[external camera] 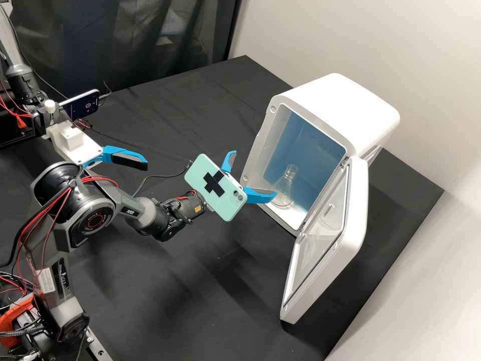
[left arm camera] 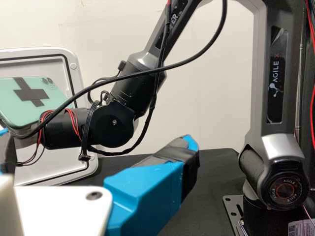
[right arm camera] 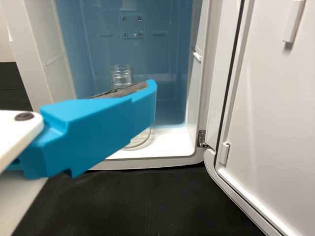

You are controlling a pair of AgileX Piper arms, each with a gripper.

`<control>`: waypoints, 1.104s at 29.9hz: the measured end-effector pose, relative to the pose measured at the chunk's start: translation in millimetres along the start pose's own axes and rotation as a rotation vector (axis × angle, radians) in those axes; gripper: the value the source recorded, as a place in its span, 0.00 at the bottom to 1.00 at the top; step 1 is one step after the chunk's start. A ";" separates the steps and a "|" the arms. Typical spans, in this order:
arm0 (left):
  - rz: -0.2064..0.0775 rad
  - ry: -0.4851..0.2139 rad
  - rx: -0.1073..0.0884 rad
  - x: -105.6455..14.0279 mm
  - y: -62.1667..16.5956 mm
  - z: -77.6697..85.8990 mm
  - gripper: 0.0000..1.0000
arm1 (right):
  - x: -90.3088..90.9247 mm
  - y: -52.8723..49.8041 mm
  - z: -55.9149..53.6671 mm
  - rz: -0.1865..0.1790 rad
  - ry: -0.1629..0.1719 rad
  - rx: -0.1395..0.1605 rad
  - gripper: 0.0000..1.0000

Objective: Take the flask out of the incubator

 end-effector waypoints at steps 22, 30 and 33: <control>-0.059 -0.044 0.036 10.1 -21.5 12.5 1.00 | 0.0 0.0 0.0 0.000 0.000 0.000 1.00; -0.123 -0.021 0.054 28.5 -41.1 5.8 1.00 | 0.0 0.0 0.0 0.000 0.000 0.000 1.00; -0.134 0.008 0.050 33.7 -45.9 -2.4 1.00 | 0.0 0.0 0.0 0.000 0.000 0.000 1.00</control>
